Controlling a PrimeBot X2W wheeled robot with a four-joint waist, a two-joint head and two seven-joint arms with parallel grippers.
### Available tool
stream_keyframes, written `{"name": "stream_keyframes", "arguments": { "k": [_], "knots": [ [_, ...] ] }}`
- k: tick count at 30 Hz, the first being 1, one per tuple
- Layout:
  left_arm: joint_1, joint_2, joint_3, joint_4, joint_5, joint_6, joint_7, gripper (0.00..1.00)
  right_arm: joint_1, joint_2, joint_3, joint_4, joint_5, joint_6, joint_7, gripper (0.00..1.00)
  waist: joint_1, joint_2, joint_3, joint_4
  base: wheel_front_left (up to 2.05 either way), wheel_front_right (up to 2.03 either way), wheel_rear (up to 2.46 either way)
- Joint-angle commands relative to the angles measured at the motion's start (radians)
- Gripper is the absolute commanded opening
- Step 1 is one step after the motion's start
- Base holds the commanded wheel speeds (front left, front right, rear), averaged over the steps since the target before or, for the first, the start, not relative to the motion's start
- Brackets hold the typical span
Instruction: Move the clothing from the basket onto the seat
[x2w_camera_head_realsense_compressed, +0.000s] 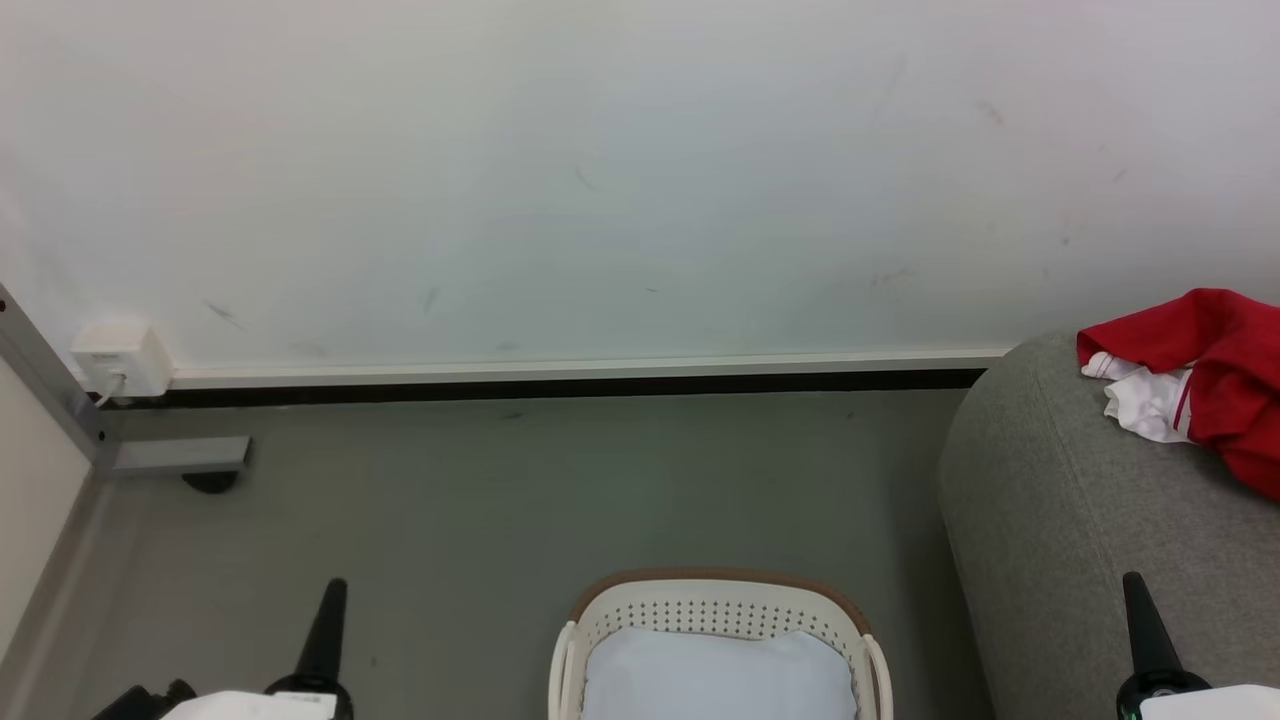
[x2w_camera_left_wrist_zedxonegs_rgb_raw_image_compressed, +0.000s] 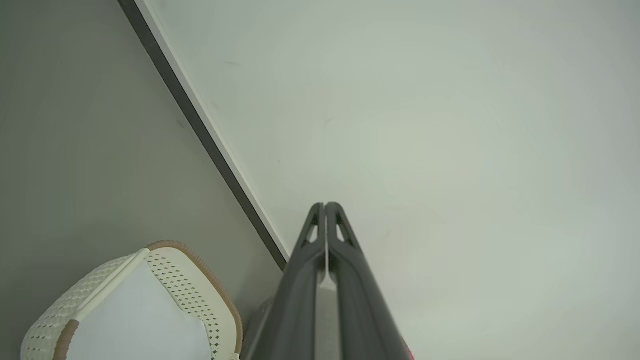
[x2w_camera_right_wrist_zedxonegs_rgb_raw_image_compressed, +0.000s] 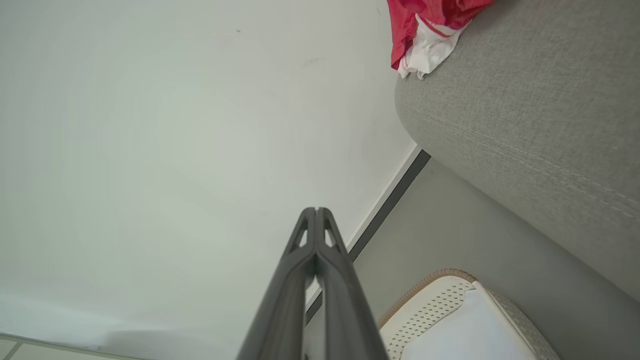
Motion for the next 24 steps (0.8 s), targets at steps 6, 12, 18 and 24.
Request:
{"name": "stream_keyframes", "arguments": {
  "k": [6,12,18,24],
  "knots": [
    [-0.022,0.008,0.013,-0.016,-0.077,-0.008,0.019,0.00,-0.025,-0.011,-0.007,-0.017,0.082,-0.001,0.019,0.00,-0.0001,0.0000,0.003,0.000,0.00,0.00,0.00],
    [-0.026,0.009,0.019,-0.021,-0.126,-0.009,0.034,0.00,-0.031,-0.012,-0.011,-0.023,0.136,-0.001,0.034,0.00,-0.0001,0.0000,0.006,-0.001,0.00,0.00,0.00],
    [-0.031,0.009,0.026,-0.026,-0.170,-0.011,0.047,0.00,-0.037,-0.013,-0.014,-0.028,0.186,-0.002,0.045,0.00,-0.0001,0.0000,0.009,-0.001,0.00,0.00,0.00],
    [-0.034,0.010,0.032,-0.030,-0.214,-0.012,0.060,0.00,-0.039,-0.013,-0.017,-0.032,0.235,-0.002,0.058,0.00,-0.0001,0.0000,0.011,-0.001,0.00,0.00,0.00]
  ]
}}
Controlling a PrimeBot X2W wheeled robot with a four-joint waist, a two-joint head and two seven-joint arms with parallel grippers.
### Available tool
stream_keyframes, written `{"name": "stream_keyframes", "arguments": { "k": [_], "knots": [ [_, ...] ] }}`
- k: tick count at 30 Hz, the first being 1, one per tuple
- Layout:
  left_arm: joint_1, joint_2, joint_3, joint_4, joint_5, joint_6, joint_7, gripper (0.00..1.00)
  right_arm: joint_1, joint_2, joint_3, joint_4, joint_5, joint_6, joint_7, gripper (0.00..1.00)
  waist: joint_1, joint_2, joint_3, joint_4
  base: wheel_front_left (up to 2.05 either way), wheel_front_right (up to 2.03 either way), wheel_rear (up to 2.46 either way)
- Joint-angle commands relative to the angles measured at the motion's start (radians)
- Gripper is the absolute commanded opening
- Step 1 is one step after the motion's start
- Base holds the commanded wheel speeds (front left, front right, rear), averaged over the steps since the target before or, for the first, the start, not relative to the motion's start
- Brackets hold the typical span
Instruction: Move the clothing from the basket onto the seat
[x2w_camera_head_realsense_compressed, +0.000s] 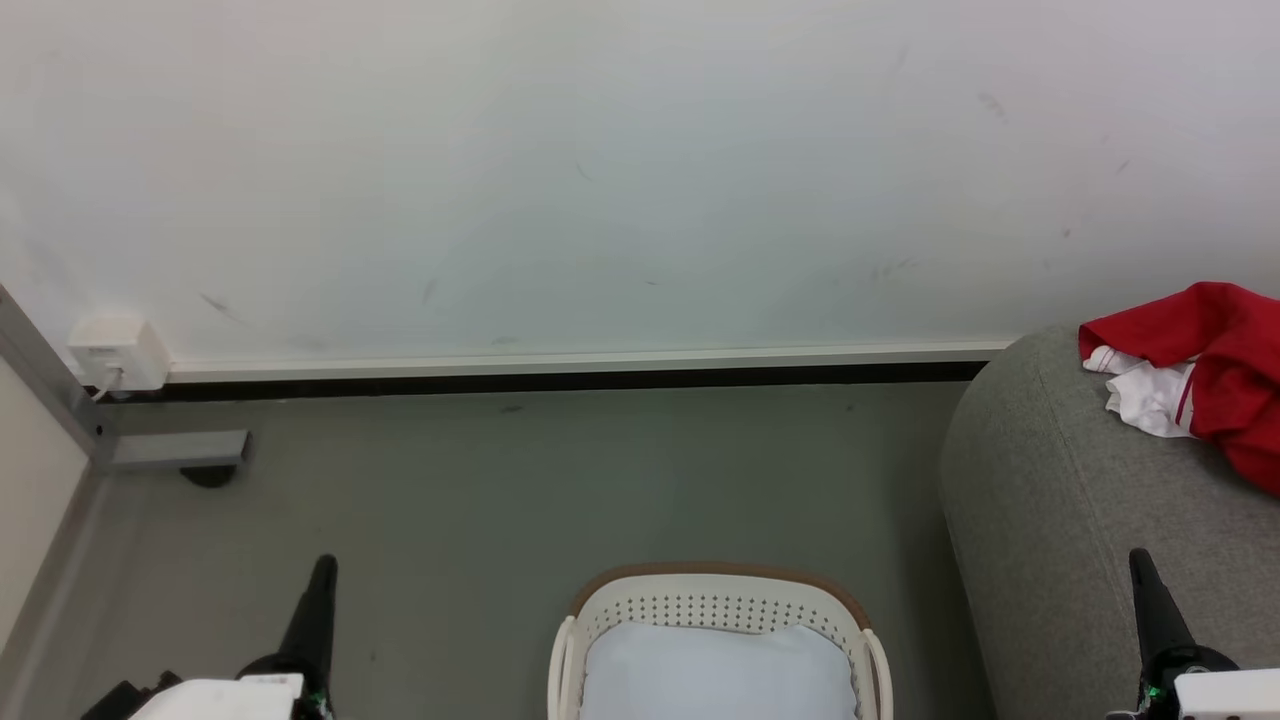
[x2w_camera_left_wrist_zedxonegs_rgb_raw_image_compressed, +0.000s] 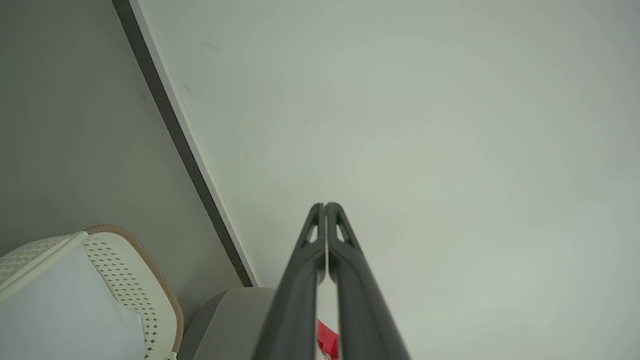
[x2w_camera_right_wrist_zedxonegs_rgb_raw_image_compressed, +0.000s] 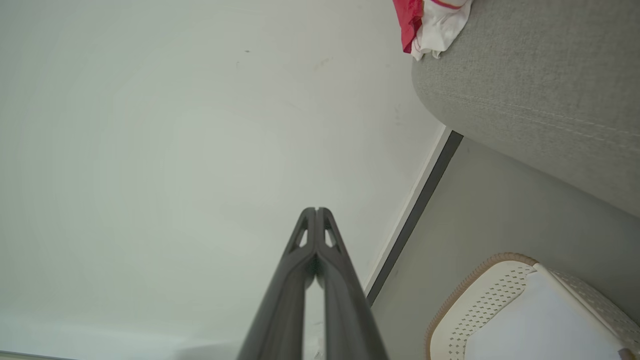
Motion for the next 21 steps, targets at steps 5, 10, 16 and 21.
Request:
{"name": "stream_keyframes", "arguments": {
  "k": [5,10,16,21],
  "knots": [
    [-0.016,0.009,0.011,-0.011,-0.056,-0.006,0.018,0.00,-0.017,-0.010,-0.007,-0.012,0.059,-0.002,0.015,0.00,0.0000,0.0000,0.003,0.000,0.00,0.00,0.00],
    [-0.020,0.009,0.015,-0.014,-0.086,-0.007,0.027,0.00,-0.021,-0.010,-0.009,-0.015,0.097,-0.002,0.024,0.00,0.0000,0.0000,0.005,0.000,0.00,0.00,0.00],
    [-0.023,0.009,0.020,-0.018,-0.129,-0.009,0.036,0.00,-0.026,-0.011,-0.012,-0.021,0.140,-0.002,0.034,0.00,0.0000,0.0000,0.008,-0.001,0.00,0.00,0.00],
    [-0.027,0.010,0.024,-0.021,-0.159,-0.010,0.046,0.00,-0.028,-0.011,-0.014,-0.025,0.177,-0.002,0.043,0.00,0.0000,0.0000,0.010,-0.001,0.00,0.00,0.00]
  ]
}}
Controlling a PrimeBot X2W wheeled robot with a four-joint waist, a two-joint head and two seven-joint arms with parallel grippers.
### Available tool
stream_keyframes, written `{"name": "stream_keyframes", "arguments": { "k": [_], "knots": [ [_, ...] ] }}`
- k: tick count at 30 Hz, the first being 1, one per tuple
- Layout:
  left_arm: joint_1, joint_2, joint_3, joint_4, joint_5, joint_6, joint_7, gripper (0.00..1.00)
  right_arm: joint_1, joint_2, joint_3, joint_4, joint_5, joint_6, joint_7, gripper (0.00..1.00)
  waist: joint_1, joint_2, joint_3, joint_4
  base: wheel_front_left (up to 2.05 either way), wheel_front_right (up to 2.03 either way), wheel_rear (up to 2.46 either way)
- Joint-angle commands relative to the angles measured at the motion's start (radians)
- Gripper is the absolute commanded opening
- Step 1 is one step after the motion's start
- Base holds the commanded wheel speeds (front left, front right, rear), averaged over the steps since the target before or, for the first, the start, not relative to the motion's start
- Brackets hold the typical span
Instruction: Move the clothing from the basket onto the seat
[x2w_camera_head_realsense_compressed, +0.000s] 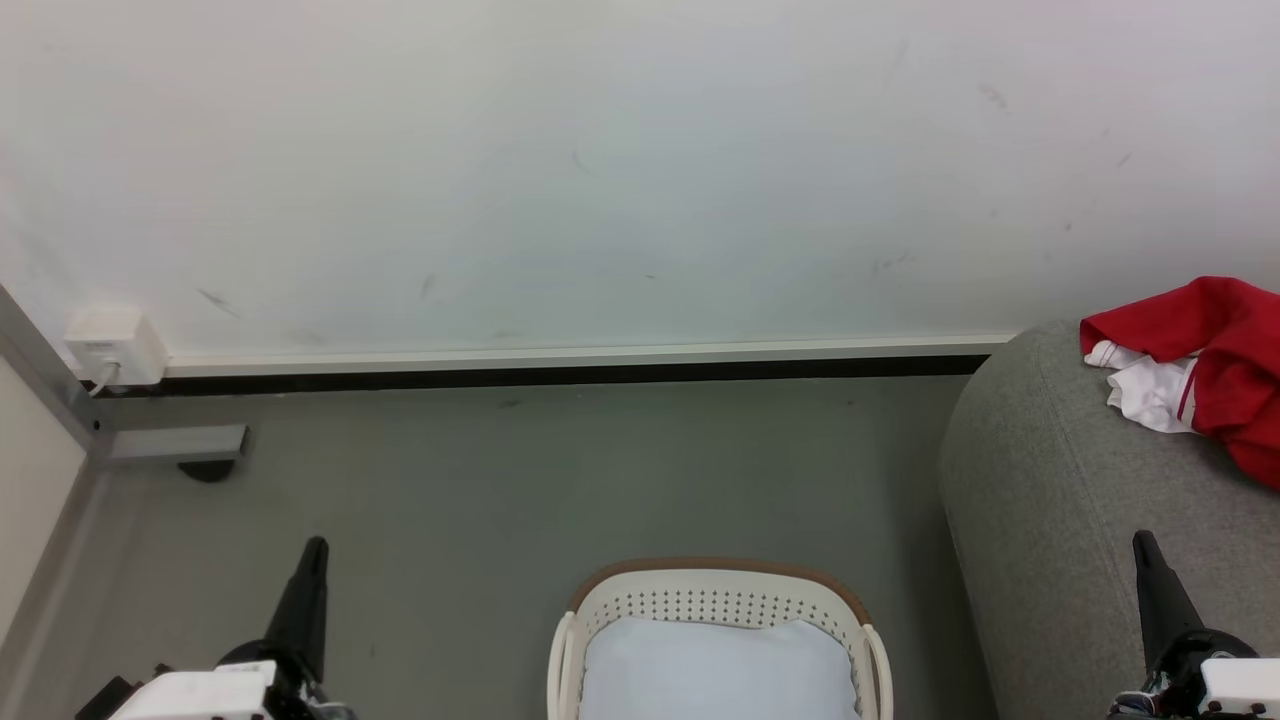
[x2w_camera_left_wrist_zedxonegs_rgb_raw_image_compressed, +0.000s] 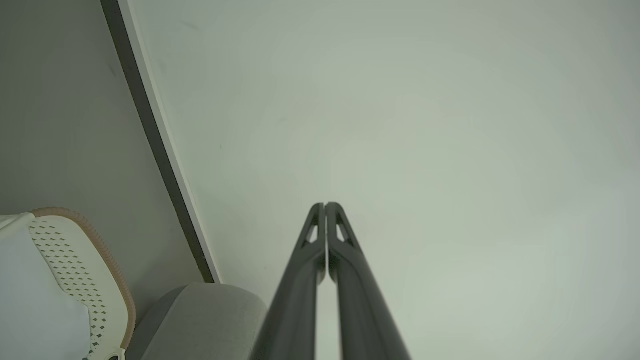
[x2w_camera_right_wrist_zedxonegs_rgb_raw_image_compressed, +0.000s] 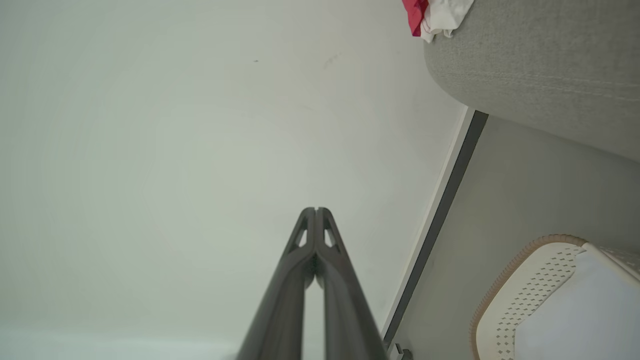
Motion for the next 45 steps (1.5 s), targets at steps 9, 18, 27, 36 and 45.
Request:
{"name": "stream_keyframes", "arguments": {
  "k": [9,18,27,36,45],
  "knots": [
    [-0.012,0.008,0.006,-0.005,-0.032,-0.006,0.010,0.00,-0.012,-0.008,-0.005,-0.008,0.032,-0.002,0.010,0.00,0.0000,0.0000,0.002,0.000,0.00,0.00,0.00],
    [-0.012,0.008,0.006,-0.005,-0.032,-0.006,0.010,0.00,-0.012,-0.008,-0.005,-0.008,0.032,-0.002,0.010,0.00,0.0000,0.0000,0.002,0.000,0.00,0.00,0.00],
    [-0.012,0.008,0.005,-0.005,-0.032,-0.006,0.010,0.00,-0.012,-0.007,-0.005,-0.008,0.032,-0.002,0.010,0.00,0.0000,0.0000,0.002,0.000,0.00,0.00,0.00],
    [-0.012,0.008,0.005,-0.005,-0.032,-0.006,0.010,0.00,-0.012,-0.007,-0.005,-0.008,0.032,-0.002,0.010,0.00,0.0000,0.0000,0.002,0.000,0.00,0.00,0.00],
    [-0.012,0.008,0.005,-0.005,-0.032,-0.006,0.010,0.00,-0.012,-0.007,-0.005,-0.008,0.032,-0.002,0.010,0.00,0.0000,0.0000,0.002,0.000,0.00,0.00,0.00]
  ]
}}
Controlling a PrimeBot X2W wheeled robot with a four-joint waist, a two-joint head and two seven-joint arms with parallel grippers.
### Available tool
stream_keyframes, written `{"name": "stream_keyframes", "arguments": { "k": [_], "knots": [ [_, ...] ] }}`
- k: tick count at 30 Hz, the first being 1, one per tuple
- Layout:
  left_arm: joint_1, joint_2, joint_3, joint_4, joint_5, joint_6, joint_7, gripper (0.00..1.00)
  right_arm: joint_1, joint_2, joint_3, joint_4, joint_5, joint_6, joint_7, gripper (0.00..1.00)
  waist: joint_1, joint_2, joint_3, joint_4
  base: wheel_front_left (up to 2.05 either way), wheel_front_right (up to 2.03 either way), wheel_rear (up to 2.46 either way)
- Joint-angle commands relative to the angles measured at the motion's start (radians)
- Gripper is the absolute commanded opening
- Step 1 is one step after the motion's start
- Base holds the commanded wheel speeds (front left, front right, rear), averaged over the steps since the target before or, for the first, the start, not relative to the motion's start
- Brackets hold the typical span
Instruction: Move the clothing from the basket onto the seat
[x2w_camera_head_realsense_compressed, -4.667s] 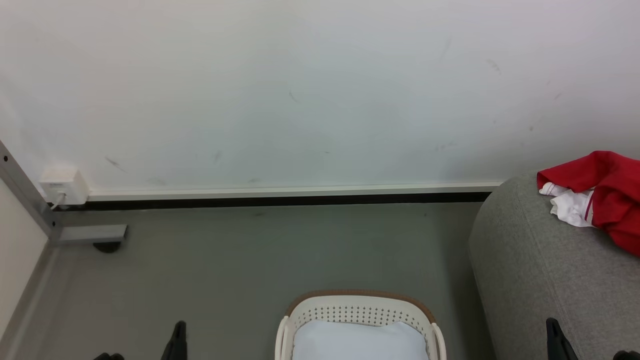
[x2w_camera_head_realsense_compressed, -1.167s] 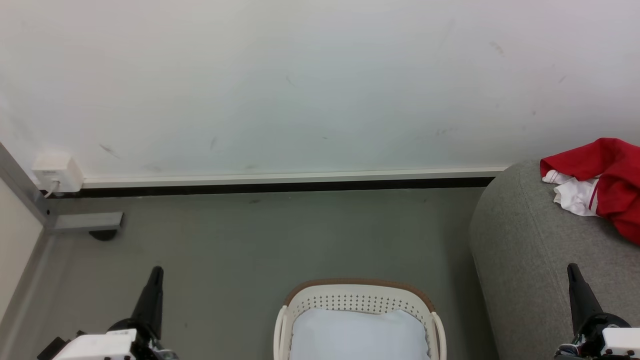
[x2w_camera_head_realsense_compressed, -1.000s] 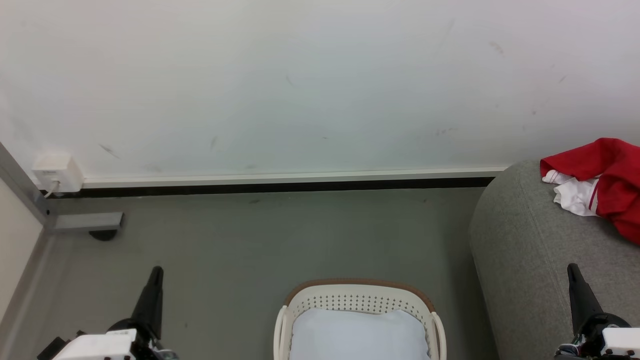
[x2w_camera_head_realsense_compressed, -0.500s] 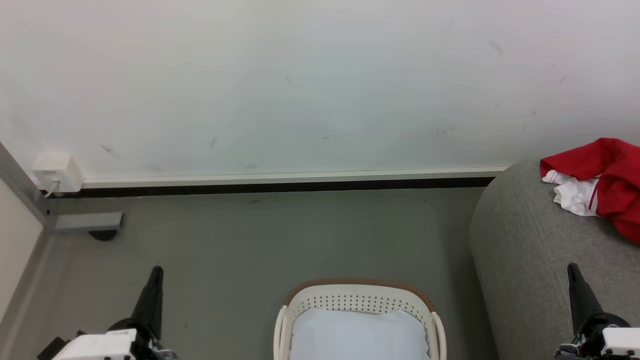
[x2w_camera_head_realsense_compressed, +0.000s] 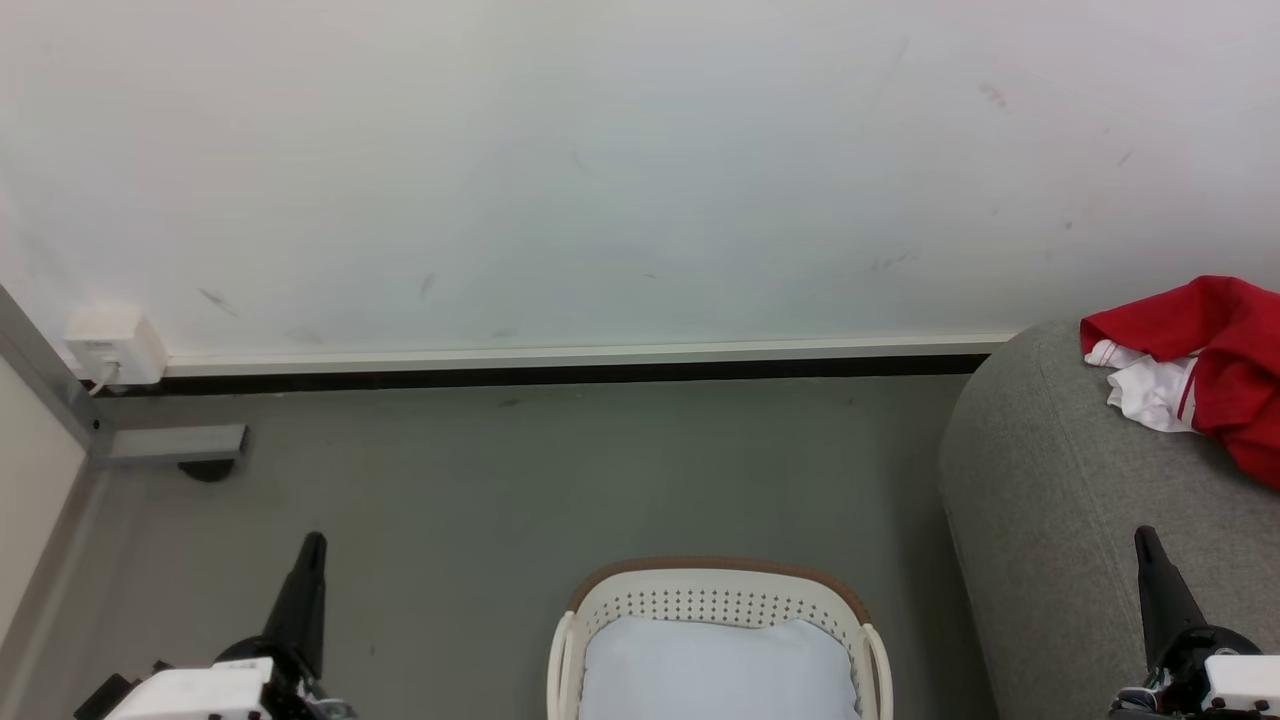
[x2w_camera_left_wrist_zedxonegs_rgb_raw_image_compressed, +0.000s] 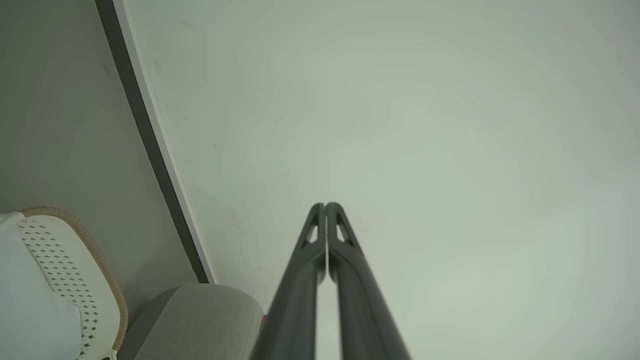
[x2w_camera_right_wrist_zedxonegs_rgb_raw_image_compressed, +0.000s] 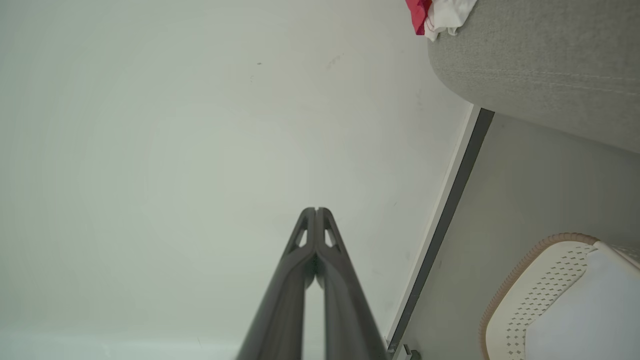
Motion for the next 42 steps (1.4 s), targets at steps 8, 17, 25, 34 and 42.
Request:
{"name": "stream_keyframes", "arguments": {
  "k": [8,17,25,34,42],
  "knots": [
    [-0.006,0.007,0.002,-0.002,-0.012,-0.004,0.005,0.00,-0.004,-0.006,-0.003,-0.005,0.001,-0.002,0.004,0.00,0.0000,0.0000,0.000,0.000,0.00,0.00,0.00],
    [-0.006,0.007,0.002,-0.002,-0.012,-0.004,0.005,0.00,-0.004,-0.006,-0.003,-0.005,0.001,-0.002,0.004,0.00,0.0000,0.0000,0.000,0.000,0.00,0.00,0.00],
    [-0.006,0.007,0.002,-0.002,-0.012,-0.004,0.005,0.00,-0.004,-0.006,-0.003,-0.005,0.001,-0.002,0.004,0.00,0.0000,0.0000,0.000,0.000,0.00,0.00,0.00],
    [-0.006,0.007,0.002,-0.002,-0.012,-0.004,0.005,0.00,-0.004,-0.006,-0.003,-0.005,0.001,-0.002,0.004,0.00,0.0000,0.0000,0.000,0.000,0.00,0.00,0.00],
    [-0.006,0.007,0.002,-0.002,-0.012,-0.004,0.005,0.00,-0.004,-0.006,-0.003,-0.005,0.001,-0.002,0.004,0.00,0.0000,0.0000,0.000,0.000,0.00,0.00,0.00]
  ]
}}
